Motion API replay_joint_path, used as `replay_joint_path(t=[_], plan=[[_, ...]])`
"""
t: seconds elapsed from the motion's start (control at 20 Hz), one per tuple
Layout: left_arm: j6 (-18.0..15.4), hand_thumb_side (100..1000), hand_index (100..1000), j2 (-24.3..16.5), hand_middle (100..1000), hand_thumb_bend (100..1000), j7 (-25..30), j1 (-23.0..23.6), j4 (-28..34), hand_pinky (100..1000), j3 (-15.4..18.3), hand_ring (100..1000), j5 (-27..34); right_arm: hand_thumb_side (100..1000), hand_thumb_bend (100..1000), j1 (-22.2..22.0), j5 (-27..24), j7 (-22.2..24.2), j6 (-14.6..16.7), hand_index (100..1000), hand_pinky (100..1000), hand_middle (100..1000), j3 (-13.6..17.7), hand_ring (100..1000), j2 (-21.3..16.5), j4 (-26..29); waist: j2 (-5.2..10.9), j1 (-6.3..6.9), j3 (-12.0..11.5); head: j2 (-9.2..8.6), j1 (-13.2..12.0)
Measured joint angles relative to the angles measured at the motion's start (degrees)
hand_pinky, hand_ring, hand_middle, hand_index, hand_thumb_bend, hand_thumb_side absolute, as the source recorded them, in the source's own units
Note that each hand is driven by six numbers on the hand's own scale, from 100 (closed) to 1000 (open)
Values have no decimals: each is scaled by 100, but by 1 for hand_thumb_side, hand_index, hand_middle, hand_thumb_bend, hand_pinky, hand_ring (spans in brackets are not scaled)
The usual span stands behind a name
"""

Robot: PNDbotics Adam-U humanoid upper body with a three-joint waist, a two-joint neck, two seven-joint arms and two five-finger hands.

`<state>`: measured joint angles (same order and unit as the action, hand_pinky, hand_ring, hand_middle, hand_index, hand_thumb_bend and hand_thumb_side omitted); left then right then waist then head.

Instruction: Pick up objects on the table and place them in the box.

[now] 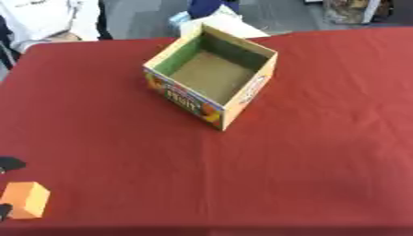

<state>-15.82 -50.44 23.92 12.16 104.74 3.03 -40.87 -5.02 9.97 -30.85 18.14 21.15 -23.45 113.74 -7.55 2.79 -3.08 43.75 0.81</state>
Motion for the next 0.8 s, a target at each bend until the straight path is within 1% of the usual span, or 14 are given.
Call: replay_joint_path(t=[0.2, 0.4, 0.45, 0.55, 0.75, 0.8], plan=[[-18, 354, 1000, 0, 924, 202, 28, -13, -38, 911, 0, 944, -11, 823, 100, 0, 0, 1, 1, 705, 619, 527, 0, 736, 3, 0, -5, 0, 0, 0, -14], [-22, 425, 1000, 0, 927, 206, 28, -45, -96, 914, -1, 946, -68, 822, 100, 0, 0, 2, 2, 705, 619, 527, 0, 736, 3, 0, -5, 0, 9, 0, -6], [-28, 423, 1000, 0, 927, 217, 23, -55, -114, 914, -2, 947, -86, 823, 100, 0, 0, 2, 2, 705, 619, 527, 0, 736, 3, 0, -5, 0, 11, 0, 2], [-42, 382, 1000, 0, 926, 239, 10, -61, -132, 913, -2, 945, -122, 823, 100, 0, 0, 2, 2, 705, 619, 527, 0, 736, 3, 0, -5, 0, 17, 0, 19], [-67, 409, 997, 0, 925, 210, -16, -84, -193, 910, -7, 943, -187, 823, 100, 0, 0, 2, 2, 705, 619, 526, 0, 735, 6, 0, -12, 10, 27, 0, 55], [-75, 393, 996, 0, 925, 217, -18, -95, -202, 910, -12, 943, -196, 823, 100, 1, 0, 3, 3, 705, 619, 526, 0, 735, 9, 0, -17, 11, 29, 0, 60]])
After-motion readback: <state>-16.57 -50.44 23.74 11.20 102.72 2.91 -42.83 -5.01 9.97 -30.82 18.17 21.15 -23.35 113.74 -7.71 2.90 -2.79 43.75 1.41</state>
